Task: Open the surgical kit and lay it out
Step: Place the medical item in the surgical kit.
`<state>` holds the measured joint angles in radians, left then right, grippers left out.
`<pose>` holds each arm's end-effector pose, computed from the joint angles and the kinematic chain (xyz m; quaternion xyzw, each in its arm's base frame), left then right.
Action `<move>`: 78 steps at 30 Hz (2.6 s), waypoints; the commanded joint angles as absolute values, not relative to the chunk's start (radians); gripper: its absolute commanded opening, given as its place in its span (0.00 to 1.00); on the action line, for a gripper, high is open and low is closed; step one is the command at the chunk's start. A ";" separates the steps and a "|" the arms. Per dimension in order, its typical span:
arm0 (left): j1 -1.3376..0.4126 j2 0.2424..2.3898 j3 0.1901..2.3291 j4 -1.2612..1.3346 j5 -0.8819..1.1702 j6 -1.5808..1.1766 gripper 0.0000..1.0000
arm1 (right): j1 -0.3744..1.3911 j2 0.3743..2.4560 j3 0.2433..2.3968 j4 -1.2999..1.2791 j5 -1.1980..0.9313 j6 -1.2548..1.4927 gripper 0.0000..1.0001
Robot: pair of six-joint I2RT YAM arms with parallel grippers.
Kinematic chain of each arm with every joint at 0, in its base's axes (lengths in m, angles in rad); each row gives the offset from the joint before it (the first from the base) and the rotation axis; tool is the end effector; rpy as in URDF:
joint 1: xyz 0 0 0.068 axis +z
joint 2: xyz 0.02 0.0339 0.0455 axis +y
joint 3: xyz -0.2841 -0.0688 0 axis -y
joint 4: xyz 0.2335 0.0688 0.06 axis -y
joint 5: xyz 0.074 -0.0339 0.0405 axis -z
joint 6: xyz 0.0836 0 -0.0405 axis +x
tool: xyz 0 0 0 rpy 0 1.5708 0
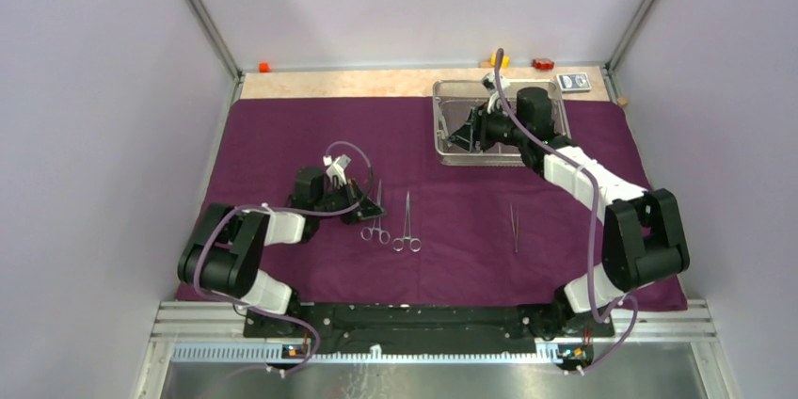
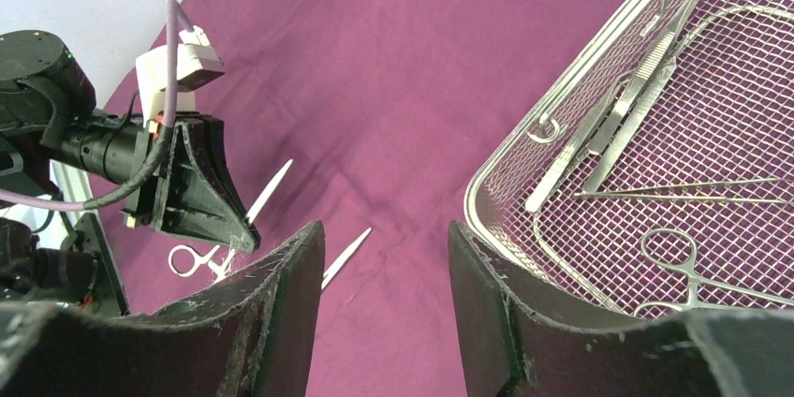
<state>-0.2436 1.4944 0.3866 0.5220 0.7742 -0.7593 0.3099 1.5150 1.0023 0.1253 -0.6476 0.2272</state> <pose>0.2458 -0.1213 0.1407 -0.0355 0.8345 -0.5022 0.2240 0.3344 0.1600 0.2818 -0.2098 0.7789 0.3949 0.4398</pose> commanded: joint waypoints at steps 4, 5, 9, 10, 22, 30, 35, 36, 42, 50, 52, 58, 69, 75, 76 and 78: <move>-0.239 1.529 0.386 0.534 0.747 -0.763 0.09 | 0.307 1.520 1.033 0.143 -0.648 0.198 0.50; -0.239 1.533 0.386 0.529 0.743 -0.759 0.09 | 0.307 1.523 1.032 0.143 -0.651 0.198 0.50; -0.239 1.549 0.396 0.503 0.729 -0.741 0.11 | 0.299 1.525 1.033 0.146 -0.656 0.205 0.50; -0.239 1.553 0.398 0.494 0.726 -0.737 0.13 | 0.297 1.525 1.034 0.146 -0.658 0.206 0.50; -0.239 1.556 0.425 0.428 0.697 -0.701 0.29 | 0.288 1.522 1.027 0.150 -0.666 0.211 0.50; -0.239 1.533 0.432 0.411 0.681 -0.681 0.33 | 0.287 1.525 1.025 0.153 -0.675 0.218 0.50; -0.239 1.535 0.436 0.407 0.681 -0.676 0.41 | 0.286 1.525 1.025 0.155 -0.675 0.220 0.50; -0.239 1.533 0.434 0.407 0.679 -0.676 0.42 | 0.286 1.525 1.026 0.155 -0.675 0.220 0.50; -0.241 1.526 0.434 0.402 0.677 -0.675 0.44 | 0.285 1.523 1.025 0.153 -0.672 0.218 0.50; -0.248 1.519 0.436 0.385 0.661 -0.662 0.50 | 0.286 1.523 1.025 0.152 -0.670 0.217 0.50; -0.249 1.519 0.438 0.384 0.660 -0.660 0.51 | 0.285 1.523 1.025 0.152 -0.670 0.218 0.50; -0.250 1.504 0.440 0.373 0.652 -0.654 0.54 | 0.285 1.527 1.026 0.152 -0.670 0.218 0.50; -0.258 1.495 0.454 0.341 0.638 -0.628 0.59 | 0.285 1.538 1.032 0.149 -0.670 0.217 0.50; -0.275 1.487 0.461 0.341 0.647 -0.618 0.62 | 0.284 1.540 1.032 0.147 -0.669 0.215 0.50; -0.275 1.485 0.460 0.339 0.645 -0.616 0.63 | 0.285 1.540 1.031 0.147 -0.669 0.215 0.50; -0.275 1.481 0.465 0.322 0.634 -0.605 0.64 | 0.284 1.540 1.032 0.147 -0.669 0.216 0.50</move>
